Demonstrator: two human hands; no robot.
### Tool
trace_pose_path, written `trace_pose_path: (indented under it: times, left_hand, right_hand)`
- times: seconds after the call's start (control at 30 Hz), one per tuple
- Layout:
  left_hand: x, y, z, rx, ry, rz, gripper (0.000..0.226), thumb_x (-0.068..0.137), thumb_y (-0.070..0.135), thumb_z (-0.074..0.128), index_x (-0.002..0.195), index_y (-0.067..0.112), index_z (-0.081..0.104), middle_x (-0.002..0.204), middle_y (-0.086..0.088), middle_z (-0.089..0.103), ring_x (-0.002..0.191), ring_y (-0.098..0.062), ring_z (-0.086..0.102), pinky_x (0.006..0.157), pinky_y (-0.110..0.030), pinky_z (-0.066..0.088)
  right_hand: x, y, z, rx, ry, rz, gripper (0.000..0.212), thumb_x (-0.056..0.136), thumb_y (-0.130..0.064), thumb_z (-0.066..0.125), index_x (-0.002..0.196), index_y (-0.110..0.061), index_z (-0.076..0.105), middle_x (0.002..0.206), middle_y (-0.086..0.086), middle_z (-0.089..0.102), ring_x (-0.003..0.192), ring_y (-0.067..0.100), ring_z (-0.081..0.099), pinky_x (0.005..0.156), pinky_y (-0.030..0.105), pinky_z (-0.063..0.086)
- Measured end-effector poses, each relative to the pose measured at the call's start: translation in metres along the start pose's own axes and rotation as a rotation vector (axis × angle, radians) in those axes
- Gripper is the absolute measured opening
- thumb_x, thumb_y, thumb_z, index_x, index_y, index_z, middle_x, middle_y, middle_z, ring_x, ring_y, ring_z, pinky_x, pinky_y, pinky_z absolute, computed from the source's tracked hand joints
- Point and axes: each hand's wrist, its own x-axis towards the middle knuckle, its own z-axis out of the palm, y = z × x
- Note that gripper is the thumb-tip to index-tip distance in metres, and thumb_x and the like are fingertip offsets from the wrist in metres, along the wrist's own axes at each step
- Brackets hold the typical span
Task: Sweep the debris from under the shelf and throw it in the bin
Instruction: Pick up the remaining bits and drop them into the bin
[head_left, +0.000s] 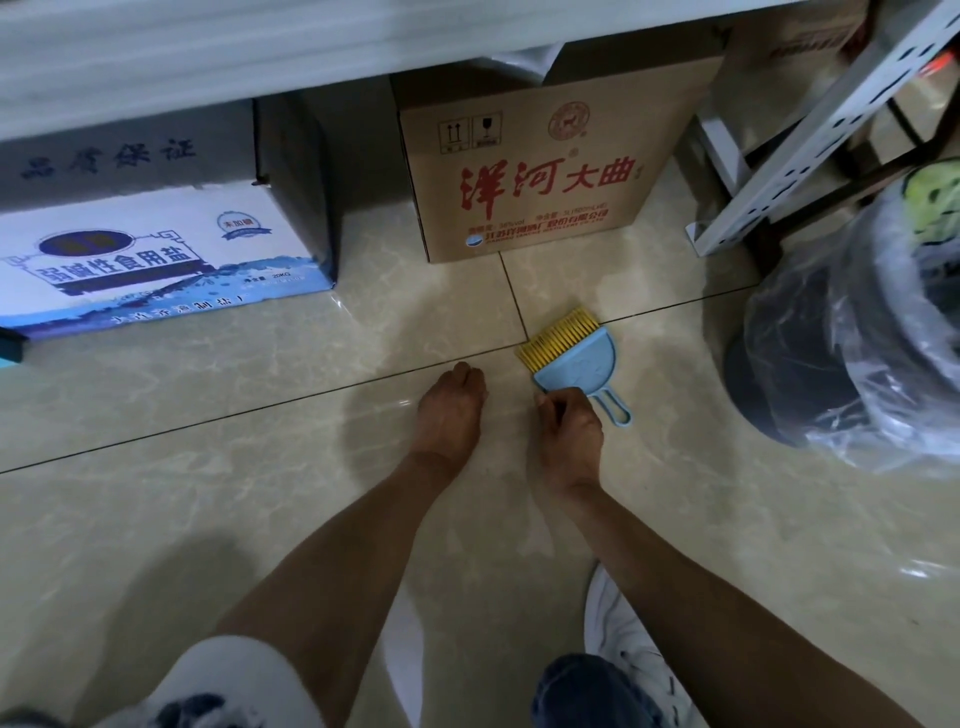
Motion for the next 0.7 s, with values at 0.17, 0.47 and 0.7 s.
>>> trace_pose_path:
  times: [0.17, 0.47, 0.7]
  left_hand:
    - [-0.002, -0.022, -0.016, -0.282, 0.192, -0.268, 0.012, 0.093, 0.006, 0.055, 0.093, -0.003, 0.062, 0.092, -0.022, 0.065, 0.083, -0.037, 0.062, 0.071, -0.038, 0.047]
    - [-0.034, -0.040, -0.016, -0.361, 0.203, -0.347, 0.013, 0.095, 0.010, 0.053, 0.092, 0.000, 0.060, 0.092, -0.017, 0.063, 0.084, -0.033, 0.059, 0.073, -0.036, 0.042]
    - [-0.035, -0.032, -0.012, -0.384, 0.174, -0.399, 0.013, 0.094, 0.012, 0.055, 0.093, 0.000, 0.061, 0.094, -0.017, 0.063, 0.085, -0.033, 0.060, 0.073, -0.035, 0.042]
  right_hand:
    - [0.004, -0.005, -0.004, 0.054, -0.003, 0.027, 0.016, 0.095, -0.014, 0.050, 0.089, -0.001, 0.058, 0.082, 0.016, 0.068, 0.080, 0.033, 0.063, 0.069, 0.041, 0.048]
    - [-0.013, -0.025, 0.019, -0.153, -0.253, -0.231, 0.006, 0.087, -0.010, 0.059, 0.091, -0.006, 0.056, 0.083, 0.011, 0.066, 0.078, 0.025, 0.062, 0.067, 0.028, 0.042]
    - [0.012, -0.047, 0.039, -0.505, -0.307, -0.485, 0.004, 0.085, -0.001, 0.059, 0.088, -0.001, 0.062, 0.083, 0.019, 0.066, 0.071, 0.034, 0.065, 0.063, 0.035, 0.052]
